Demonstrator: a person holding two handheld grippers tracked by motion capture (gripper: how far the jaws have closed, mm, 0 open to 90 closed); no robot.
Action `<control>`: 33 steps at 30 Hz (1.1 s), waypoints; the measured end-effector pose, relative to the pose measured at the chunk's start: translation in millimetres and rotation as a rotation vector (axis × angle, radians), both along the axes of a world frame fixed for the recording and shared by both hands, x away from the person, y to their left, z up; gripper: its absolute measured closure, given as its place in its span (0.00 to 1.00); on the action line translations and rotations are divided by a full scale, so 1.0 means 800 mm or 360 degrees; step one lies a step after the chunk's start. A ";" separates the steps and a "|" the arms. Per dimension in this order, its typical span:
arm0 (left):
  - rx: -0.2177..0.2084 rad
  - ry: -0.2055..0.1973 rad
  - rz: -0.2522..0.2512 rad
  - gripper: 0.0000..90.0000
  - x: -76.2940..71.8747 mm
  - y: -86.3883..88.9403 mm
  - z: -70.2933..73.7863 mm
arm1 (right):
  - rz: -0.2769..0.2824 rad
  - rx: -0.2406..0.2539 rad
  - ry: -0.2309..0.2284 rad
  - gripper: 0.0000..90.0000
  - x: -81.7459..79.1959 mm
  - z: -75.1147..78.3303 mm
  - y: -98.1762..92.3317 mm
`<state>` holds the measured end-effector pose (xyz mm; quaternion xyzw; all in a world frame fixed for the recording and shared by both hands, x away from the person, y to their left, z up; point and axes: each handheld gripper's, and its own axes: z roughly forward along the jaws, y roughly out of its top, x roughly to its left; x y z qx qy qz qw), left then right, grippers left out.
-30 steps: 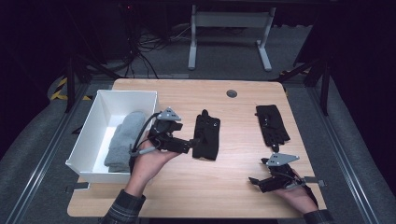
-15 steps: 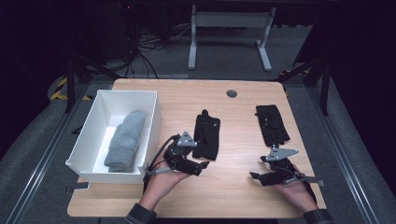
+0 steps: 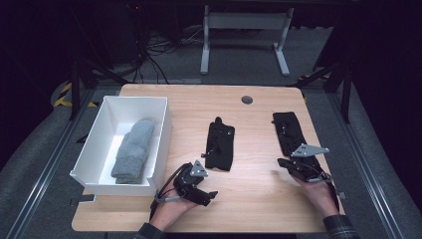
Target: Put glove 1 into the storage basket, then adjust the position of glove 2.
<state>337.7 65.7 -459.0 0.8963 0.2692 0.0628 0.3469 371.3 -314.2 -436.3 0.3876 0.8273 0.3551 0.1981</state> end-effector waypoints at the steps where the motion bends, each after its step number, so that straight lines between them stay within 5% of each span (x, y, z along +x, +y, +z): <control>1: 0.0021 -0.0007 -0.0003 0.13 0.000 -0.001 -0.002 | -0.0016 -0.0001 0.0004 1.00 0.004 0.001 -0.003; 7: 0.0100 -0.0042 -0.0035 0.00 0.000 -0.006 -0.016 | -0.0125 -0.0065 -0.0030 1.00 0.025 0.000 -0.019; 16: -0.0010 -0.0105 -0.0100 0.00 0.001 0.003 -0.024 | -0.0225 -0.0125 -0.0038 1.00 0.047 -0.004 -0.040; 25: -0.0010 -0.0105 -0.0101 0.00 0.000 0.003 -0.024 | -0.0214 -0.0153 0.0068 1.00 0.049 -0.015 -0.045; 33: -0.0012 -0.0102 -0.0098 0.00 0.000 0.003 -0.024 | -0.0063 -0.0128 0.0106 1.00 0.031 -0.015 -0.032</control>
